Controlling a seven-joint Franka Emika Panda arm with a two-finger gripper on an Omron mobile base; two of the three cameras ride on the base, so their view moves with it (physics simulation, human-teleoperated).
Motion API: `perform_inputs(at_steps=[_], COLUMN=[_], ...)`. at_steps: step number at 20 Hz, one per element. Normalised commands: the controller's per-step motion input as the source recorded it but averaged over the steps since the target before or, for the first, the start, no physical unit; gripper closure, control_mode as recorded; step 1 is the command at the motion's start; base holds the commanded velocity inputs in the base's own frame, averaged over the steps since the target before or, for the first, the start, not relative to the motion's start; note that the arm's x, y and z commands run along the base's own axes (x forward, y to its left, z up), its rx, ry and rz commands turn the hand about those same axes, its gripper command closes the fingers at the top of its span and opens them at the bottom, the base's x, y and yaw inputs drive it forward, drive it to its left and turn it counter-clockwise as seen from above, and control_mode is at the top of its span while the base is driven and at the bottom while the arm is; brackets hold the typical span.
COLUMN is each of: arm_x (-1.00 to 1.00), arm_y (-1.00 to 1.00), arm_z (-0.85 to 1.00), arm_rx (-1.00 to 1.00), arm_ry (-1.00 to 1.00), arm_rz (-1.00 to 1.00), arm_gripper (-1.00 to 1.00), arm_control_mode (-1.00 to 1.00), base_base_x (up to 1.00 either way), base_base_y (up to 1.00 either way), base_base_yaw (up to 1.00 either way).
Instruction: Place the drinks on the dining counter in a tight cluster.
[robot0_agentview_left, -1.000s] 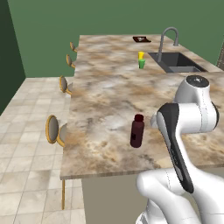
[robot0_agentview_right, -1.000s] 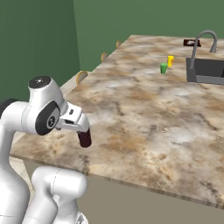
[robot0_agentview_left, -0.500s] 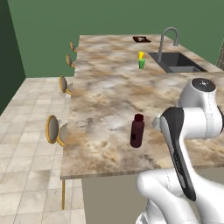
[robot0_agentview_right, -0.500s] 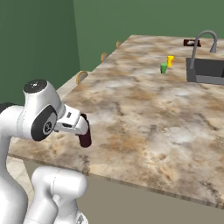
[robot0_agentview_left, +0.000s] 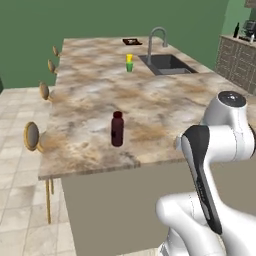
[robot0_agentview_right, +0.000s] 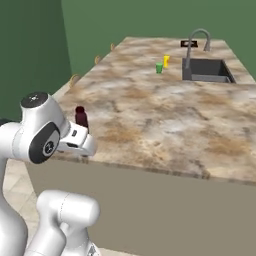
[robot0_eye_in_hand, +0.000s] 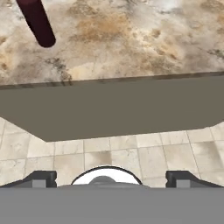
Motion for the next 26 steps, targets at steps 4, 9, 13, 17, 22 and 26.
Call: perform_inputs(at_steps=[4,9,13,17,22,26], arm_x=[0.0,0.0,0.0,0.0,0.0,0.0], arm_y=[0.0,0.0,0.0,0.0,0.0,0.0], arm_z=[0.0,0.0,0.0,0.0,0.0,0.0], arm_rx=[0.0,0.0,0.0,0.0,0.0,0.0], arm_ry=[0.0,0.0,0.0,0.0,0.0,0.0], arm_rz=[0.0,0.0,0.0,0.0,0.0,0.0], arm_gripper=[-1.0,-1.0,-1.0,-1.0,-1.0,-1.0], arm_control_mode=[1.0,1.0,1.0,1.0,1.0,1.0], base_base_x=[-0.39,0.03,0.53,0.7,0.56,0.37], base_base_y=[-1.0,-1.0,-1.0,-1.0,-1.0,-1.0], base_base_yaw=[-0.42,-0.51,-0.27,0.08,0.08,0.03])
